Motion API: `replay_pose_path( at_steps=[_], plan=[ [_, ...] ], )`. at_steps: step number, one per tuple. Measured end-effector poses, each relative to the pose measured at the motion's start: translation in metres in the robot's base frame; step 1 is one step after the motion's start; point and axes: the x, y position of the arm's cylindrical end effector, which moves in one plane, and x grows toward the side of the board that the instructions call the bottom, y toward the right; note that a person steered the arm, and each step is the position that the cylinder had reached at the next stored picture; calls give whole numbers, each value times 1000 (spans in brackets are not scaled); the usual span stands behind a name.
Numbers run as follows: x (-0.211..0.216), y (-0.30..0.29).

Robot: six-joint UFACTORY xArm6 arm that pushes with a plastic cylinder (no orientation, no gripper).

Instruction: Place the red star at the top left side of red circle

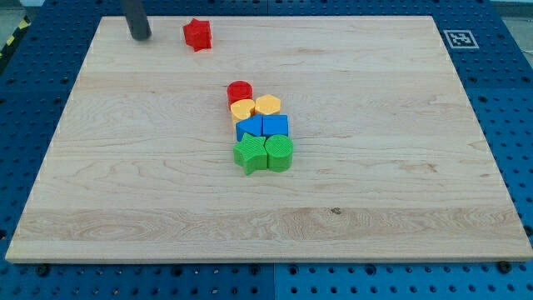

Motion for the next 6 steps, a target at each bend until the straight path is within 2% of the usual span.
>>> replay_pose_path(
  at_steps=[1, 2, 4, 6],
  plan=[
    [-21, 22],
    [-2, 73],
    [27, 86],
    [29, 88]
  ],
)
